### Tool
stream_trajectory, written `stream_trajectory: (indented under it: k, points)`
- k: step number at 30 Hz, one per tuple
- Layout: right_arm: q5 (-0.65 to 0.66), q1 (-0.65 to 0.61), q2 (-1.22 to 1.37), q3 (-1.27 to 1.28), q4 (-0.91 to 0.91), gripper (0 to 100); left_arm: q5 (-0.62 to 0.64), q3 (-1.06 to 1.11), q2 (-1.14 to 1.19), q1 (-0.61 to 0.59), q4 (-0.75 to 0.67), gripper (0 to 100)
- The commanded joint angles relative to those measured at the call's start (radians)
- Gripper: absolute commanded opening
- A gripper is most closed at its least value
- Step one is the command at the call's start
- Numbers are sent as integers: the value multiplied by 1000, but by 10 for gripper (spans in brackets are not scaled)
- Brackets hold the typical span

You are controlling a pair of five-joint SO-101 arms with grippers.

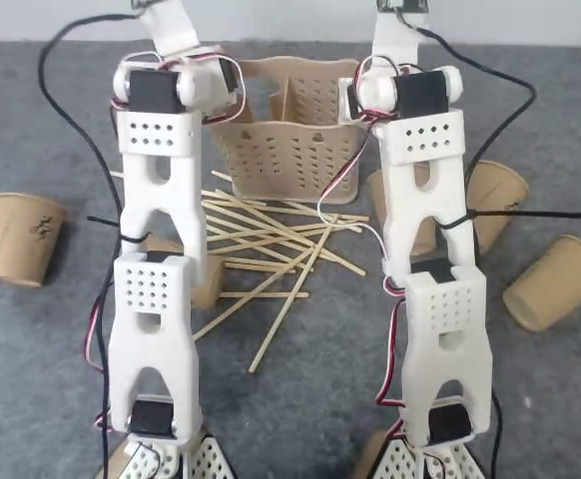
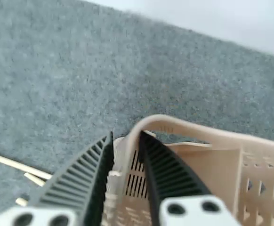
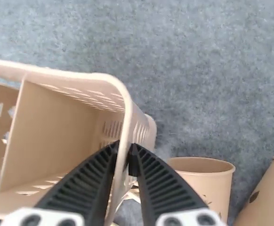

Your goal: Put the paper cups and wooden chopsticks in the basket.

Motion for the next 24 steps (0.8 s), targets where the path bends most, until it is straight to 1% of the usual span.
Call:
stream_trajectory:
  k: [1,5,10,15,20,22,24]
  points:
    - [26,31,-61,-6,-27,7,21,5,-20,14,-68,100]
    - [26,56,-61,-15,-31,7,83,7,-18,15,-123,100]
    - [32,94,-61,-25,-74,7,89,7,-17,26,-155,100]
    - [34,120,-59,-18,-102,7,130,47,-18,40,-244,100]
    - [34,114,-42,5,-88,7,132,145,-18,51,-304,100]
    - [34,108,-22,11,-73,7,117,170,-18,51,-299,100]
    - [32,90,-2,5,-44,7,74,177,-20,48,-272,100]
